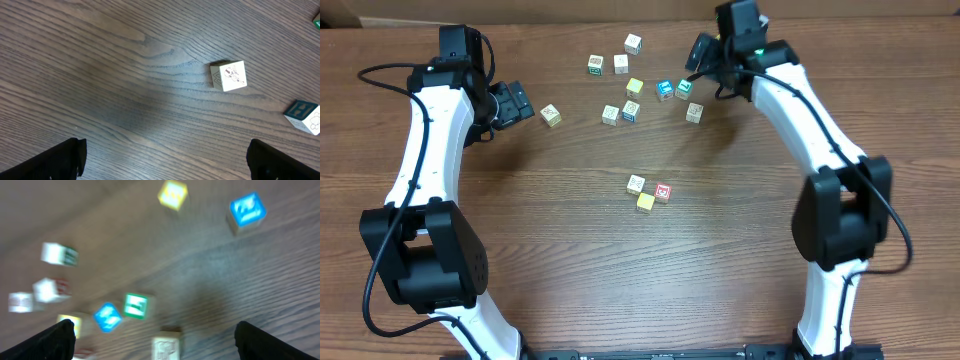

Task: Form a circle
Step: 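Raise the right gripper and move it to the back block cluster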

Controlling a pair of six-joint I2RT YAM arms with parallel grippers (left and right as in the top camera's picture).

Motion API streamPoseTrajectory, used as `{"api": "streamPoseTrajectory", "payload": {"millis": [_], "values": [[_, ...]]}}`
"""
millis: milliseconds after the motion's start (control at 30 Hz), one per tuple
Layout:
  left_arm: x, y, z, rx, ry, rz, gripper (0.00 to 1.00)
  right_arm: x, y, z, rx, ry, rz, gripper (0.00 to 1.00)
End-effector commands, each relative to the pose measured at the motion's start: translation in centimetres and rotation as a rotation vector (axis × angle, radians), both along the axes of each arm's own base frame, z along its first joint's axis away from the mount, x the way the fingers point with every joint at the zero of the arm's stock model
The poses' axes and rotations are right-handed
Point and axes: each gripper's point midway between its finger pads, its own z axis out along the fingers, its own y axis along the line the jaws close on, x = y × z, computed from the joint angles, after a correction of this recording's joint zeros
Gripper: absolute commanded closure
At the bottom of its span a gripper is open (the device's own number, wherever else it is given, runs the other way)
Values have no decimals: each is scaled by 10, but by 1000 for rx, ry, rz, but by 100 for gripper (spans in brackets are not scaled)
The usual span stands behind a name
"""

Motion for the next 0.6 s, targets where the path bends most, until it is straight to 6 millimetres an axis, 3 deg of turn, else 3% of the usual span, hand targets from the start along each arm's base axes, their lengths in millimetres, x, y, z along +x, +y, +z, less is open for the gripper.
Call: {"api": "streamPoseTrajectory", "payload": {"millis": [0, 367, 567], "values": [[5, -2, 2, -9, -12, 4, 0, -2, 4, -30, -40, 55, 36, 2], [5, -2, 2, -9, -12, 3, 0, -9, 11, -72, -55, 133, 53, 12], [5, -2, 2, -9, -12, 4, 0, -15, 12, -84, -60, 153, 59, 23]]}}
